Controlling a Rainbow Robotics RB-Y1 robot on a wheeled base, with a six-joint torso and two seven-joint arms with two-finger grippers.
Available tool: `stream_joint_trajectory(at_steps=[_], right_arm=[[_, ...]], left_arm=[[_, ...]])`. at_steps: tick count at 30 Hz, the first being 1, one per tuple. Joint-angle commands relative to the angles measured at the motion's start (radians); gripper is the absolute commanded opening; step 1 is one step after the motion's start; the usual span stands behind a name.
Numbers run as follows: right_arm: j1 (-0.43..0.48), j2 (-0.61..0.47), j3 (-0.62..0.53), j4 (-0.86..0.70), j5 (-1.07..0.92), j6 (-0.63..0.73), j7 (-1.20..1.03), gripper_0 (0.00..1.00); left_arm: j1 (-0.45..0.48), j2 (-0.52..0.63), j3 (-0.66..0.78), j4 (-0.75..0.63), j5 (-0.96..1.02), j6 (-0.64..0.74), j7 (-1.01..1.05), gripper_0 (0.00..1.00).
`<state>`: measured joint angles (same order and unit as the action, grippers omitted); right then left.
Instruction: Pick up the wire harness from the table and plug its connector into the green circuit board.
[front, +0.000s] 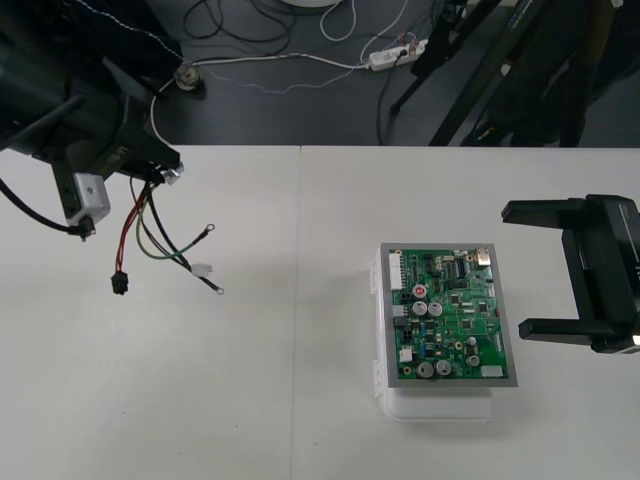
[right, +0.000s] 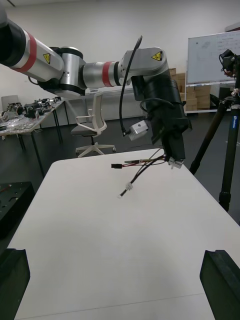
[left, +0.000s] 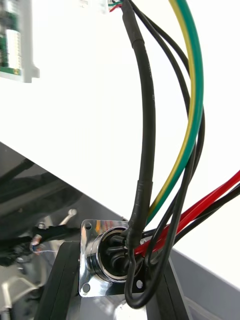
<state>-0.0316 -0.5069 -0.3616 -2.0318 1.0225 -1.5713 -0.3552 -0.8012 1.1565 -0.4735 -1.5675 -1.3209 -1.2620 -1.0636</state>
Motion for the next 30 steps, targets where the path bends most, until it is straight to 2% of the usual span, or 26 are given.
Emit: stream_joint_trajectory(at_steps=[1, 6, 16, 21, 30], right_arm=[[0.007, 0.001, 0.016, -0.011, 0.001, 0.000, 0.041, 1.00], [0.009, 0.001, 0.016, -0.011, 0.001, 0.000, 0.035, 1.00], [0.009, 0.001, 0.016, -0.011, 0.011, 0.000, 0.027, 1.00], [0.007, 0.001, 0.016, -0.011, 0.011, 0.000, 0.027, 1.00], [0.012, 0.001, 0.016, -0.011, 0.015, 0.000, 0.019, 1.00]], left_arm=[[0.115, -0.035, 0.197, -0.042, 0.032, -0.221, 0.246, 0.00], [0.201, -0.092, 0.338, -0.082, 0.039, -0.309, 0.359, 0.00], [0.347, -0.219, 0.538, -0.164, 0.016, -0.309, 0.620, 0.00], [0.418, -0.274, 0.590, -0.229, 0.009, -0.309, 0.768, 0.00], [0.484, -0.416, 0.642, -0.275, -0.003, -0.309, 0.962, 0.00]])
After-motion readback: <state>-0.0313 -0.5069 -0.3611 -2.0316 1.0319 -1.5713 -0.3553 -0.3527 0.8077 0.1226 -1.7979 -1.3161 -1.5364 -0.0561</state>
